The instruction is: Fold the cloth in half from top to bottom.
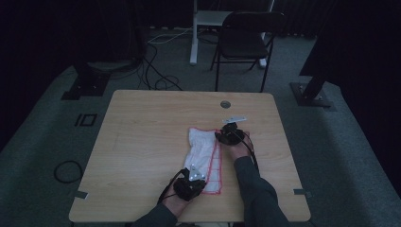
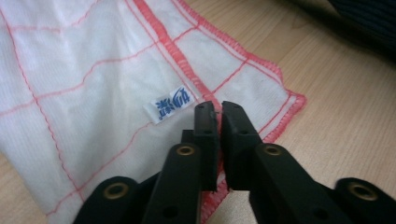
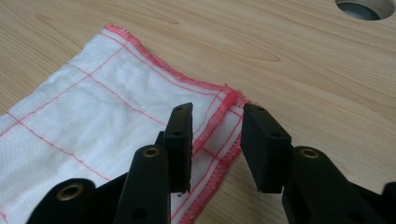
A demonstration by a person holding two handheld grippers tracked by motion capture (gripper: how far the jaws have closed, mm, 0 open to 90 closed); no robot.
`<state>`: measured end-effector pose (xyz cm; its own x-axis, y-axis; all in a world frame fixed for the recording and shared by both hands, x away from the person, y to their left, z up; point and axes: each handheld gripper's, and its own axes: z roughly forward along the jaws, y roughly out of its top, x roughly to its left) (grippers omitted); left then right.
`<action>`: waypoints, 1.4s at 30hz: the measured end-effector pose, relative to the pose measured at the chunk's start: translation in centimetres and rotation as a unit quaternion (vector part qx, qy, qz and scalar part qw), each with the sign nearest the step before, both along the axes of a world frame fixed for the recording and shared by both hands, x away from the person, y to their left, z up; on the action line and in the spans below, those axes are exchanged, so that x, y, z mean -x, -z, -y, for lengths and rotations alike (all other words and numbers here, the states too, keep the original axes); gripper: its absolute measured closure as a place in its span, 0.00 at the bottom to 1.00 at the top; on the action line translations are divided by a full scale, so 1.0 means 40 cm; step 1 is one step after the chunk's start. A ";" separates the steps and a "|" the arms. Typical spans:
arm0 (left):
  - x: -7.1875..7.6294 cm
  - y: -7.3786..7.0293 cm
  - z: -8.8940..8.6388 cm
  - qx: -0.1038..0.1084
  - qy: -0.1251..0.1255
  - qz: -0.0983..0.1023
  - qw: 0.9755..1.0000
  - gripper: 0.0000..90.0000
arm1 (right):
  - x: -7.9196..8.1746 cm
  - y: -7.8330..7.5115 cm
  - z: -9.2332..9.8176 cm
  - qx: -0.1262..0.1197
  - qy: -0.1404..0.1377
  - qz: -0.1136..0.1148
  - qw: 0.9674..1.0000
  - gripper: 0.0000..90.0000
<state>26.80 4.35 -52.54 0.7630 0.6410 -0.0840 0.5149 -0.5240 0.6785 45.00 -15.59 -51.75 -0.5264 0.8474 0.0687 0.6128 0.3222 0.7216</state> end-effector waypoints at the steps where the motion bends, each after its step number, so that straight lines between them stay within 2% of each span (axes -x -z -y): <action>1: 0.001 -0.004 0.002 0.002 0.002 0.002 1.000 0.98 | -0.001 0.000 0.002 0.000 0.001 0.000 1.000 0.71; 11: -0.012 -0.037 0.032 0.044 0.007 0.003 0.999 0.98 | -0.002 0.010 0.014 -0.009 0.007 -0.007 1.000 0.72; 16: -0.013 -0.035 0.044 0.049 0.010 0.002 0.999 0.98 | -0.008 0.008 0.012 -0.022 0.012 -0.007 1.000 0.72; 24: -0.016 -0.040 0.041 0.057 0.005 0.004 0.998 0.98 | -0.034 0.028 -0.023 -0.008 0.010 -0.022 1.000 0.71; 26: -0.016 -0.044 0.040 0.059 0.005 0.004 0.998 0.98 | -0.039 0.038 -0.036 -0.002 0.001 -0.031 1.000 0.82; 28: -0.014 -0.051 0.039 0.064 0.005 0.007 0.998 0.99 | -0.036 0.035 -0.045 0.009 -0.005 -0.020 1.000 0.96; 29: -0.013 -0.055 0.039 0.065 0.007 0.008 0.998 0.99 | -0.034 0.030 -0.047 0.007 -0.005 -0.015 1.000 0.97; 32: -0.007 -0.072 0.040 0.073 0.011 0.013 0.997 0.99 | -0.031 0.010 -0.045 0.006 -0.003 0.005 1.000 0.98; 35: -0.005 -0.084 0.047 0.081 0.016 0.013 0.996 0.99 | -0.030 -0.008 -0.035 -0.002 0.002 0.015 1.000 0.98; 38: -0.007 -0.075 0.061 0.078 0.021 0.008 0.997 0.99 | -0.032 -0.009 -0.025 0.003 0.007 0.015 1.000 0.97; 42: -0.006 -0.047 0.080 0.066 0.029 -0.004 0.997 0.99 | -0.034 0.008 -0.014 0.006 0.013 0.003 1.000 0.97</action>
